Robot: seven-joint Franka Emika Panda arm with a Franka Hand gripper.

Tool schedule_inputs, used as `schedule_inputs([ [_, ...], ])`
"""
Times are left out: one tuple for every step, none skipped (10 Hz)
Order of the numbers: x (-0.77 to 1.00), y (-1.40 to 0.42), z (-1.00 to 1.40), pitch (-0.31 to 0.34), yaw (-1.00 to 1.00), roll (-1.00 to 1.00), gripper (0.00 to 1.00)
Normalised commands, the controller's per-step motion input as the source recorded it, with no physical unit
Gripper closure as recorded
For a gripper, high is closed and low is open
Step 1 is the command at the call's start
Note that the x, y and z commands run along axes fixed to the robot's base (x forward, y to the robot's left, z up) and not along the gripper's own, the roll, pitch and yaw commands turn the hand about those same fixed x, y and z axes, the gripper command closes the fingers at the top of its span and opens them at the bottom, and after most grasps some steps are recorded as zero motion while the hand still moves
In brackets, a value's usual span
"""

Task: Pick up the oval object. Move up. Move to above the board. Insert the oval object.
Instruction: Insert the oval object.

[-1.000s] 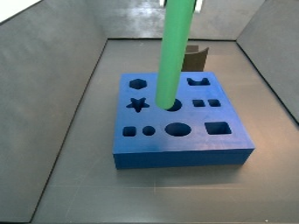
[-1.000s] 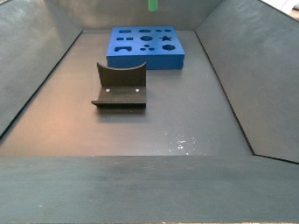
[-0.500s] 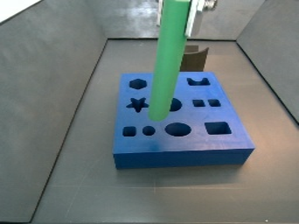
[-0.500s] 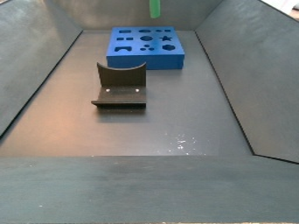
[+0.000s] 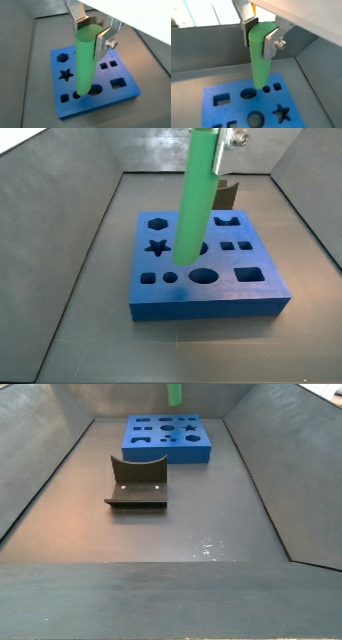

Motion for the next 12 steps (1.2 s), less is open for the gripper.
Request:
schedule_inputs([
  [0.09,0.0,-0.1,-0.07,-1.0,0.0,1.0],
  [0.07,0.0,-0.12,-0.059,-1.0,0.0,1.0],
  [0.07,0.0,-0.13,-0.051,-1.0,0.0,1.0],
  [0.03,0.0,-0.14,-0.05,-1.0,0.0,1.0],
  [0.04,0.0,-0.12,-0.061,-1.0,0.0,1.0],
  [0.07,0.0,-0.07,-0.094,-1.0,0.0,1.0],
  [0.07,0.0,-0.07,-0.097,-1.0,0.0,1.0],
  [0.31,0.0,-0.06,-0.1,-0.81,0.0,1.0],
  [0.35,0.0,0.0,-0.113,-0.31,0.0,1.0],
  [0.16,0.0,-0.02,-0.083,0.0,0.0,1.0],
  [0.19,-0.04,-0.17,-0.129,0.0,0.0,1.0],
  [0.15,-0.01,-0.21,-0.114,0.0,0.0,1.0],
])
